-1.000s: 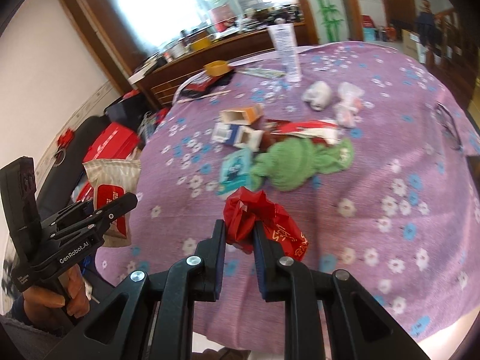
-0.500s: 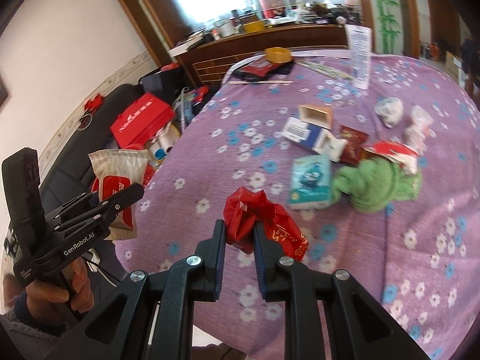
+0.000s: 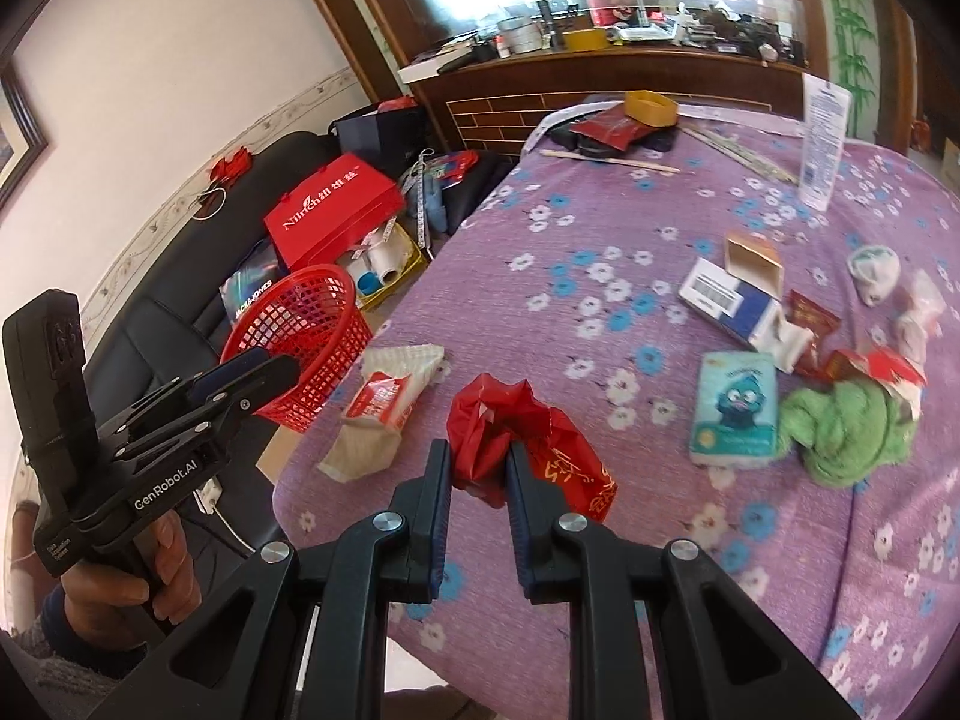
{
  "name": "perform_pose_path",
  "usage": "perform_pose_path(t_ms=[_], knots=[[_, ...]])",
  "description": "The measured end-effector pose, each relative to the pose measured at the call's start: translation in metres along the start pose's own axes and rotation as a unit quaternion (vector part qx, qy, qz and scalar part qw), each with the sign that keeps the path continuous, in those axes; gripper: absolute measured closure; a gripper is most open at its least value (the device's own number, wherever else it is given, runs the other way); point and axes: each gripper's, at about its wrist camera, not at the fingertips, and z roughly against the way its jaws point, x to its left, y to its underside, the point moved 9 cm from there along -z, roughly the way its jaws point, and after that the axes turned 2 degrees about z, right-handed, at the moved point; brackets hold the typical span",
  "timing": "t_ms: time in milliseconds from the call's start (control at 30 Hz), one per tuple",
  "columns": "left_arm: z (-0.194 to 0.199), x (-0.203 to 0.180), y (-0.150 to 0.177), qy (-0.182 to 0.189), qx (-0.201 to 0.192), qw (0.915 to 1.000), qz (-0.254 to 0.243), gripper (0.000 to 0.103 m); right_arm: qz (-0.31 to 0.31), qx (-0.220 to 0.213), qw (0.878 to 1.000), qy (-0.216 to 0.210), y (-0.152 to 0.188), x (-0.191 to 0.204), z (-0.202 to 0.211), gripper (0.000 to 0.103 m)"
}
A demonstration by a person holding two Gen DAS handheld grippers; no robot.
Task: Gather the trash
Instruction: 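Move both items over the red basket and open both tools to release them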
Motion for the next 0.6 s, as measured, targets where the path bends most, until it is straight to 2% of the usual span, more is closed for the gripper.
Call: perform_pose_path(t_ms=[100, 133, 167, 200, 267, 433, 533, 567, 600], knots=[[-0.011, 0.005, 0.011, 0.022, 0.032, 0.9992, 0.010, 0.063, 0.005, -0.002, 1.000, 0.000, -0.004, 0.005, -0.002, 0.084], [-0.017, 0.006, 0.015, 0.028, 0.043, 0.9986, 0.011, 0.059, 0.004, -0.002, 1.000, -0.002, -0.004, 0.006, -0.004, 0.084], [-0.023, 0.005, 0.018, 0.032, 0.055, 0.9979, 0.012, 0.049, 0.001, -0.001, 1.000, -0.004, -0.005, 0.006, -0.006, 0.084], [-0.032, 0.005, 0.024, 0.036, 0.073, 0.9966, 0.016, 0.043, -0.001, 0.000, 1.000, -0.003, -0.004, 0.005, -0.007, 0.084], [-0.047, 0.003, 0.030, 0.037, 0.088, 0.9951, 0.023, 0.043, -0.005, 0.001, 1.000, -0.002, -0.002, 0.002, -0.008, 0.084], [-0.084, 0.004, 0.046, 0.007, 0.141, 0.9894, 0.035, 0.043, -0.016, -0.001, 1.000, 0.006, 0.001, -0.010, -0.003, 0.084], [-0.099, 0.005, 0.048, 0.000, 0.148, 0.9883, 0.036, 0.043, -0.023, -0.008, 1.000, 0.013, 0.001, -0.020, 0.003, 0.084], [-0.101, 0.006, 0.047, -0.006, 0.146, 0.9888, 0.032, 0.045, -0.025, -0.009, 1.000, 0.015, 0.001, -0.023, 0.005, 0.084], [-0.104, 0.005, 0.045, -0.014, 0.145, 0.9891, 0.024, 0.052, -0.027, -0.010, 0.999, 0.016, 0.001, -0.026, 0.007, 0.084]])
